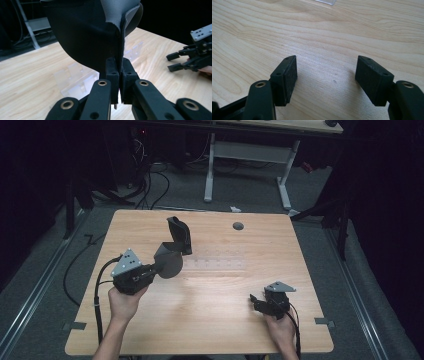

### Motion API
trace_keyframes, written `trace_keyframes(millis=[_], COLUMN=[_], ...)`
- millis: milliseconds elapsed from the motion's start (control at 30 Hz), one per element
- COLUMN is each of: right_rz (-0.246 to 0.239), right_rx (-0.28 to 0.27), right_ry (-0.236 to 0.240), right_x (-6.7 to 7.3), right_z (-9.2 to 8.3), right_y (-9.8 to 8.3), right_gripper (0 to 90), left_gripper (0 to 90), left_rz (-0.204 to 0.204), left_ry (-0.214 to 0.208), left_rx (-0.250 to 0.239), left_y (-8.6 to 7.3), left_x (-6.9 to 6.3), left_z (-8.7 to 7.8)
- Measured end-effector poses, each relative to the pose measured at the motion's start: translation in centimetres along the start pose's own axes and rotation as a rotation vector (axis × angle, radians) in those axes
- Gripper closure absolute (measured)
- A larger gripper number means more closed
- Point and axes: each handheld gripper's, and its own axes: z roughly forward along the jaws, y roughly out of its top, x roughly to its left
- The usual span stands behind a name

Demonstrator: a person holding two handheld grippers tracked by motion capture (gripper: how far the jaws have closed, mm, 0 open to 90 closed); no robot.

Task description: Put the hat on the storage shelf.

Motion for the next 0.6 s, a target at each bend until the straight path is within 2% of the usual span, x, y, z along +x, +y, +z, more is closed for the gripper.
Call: trace_keyframes(millis=[333, 500, 600], right_rz=[0.000, 0.002, -0.006], right_rx=[0.001, 0.001, 0.001], right_ry=[0.001, 0.001, 0.007], right_x=[0.0, 0.0, 0.1], right_z=[0.0, 0.0, 0.0], right_y=[0.0, 0.0, 0.0], right_gripper=[34.0, 34.1, 34.0], left_gripper=[87.5, 87.5, 87.5], left_rz=[0.034, 0.024, 0.048], left_ry=[0.027, 0.045, 0.062], left_rx=[-0.024, -0.026, -0.031], left_y=[1.2, 1.3, 1.3], left_x=[0.8, 1.4, 1.7], left_z=[1.3, 2.0, 2.5])
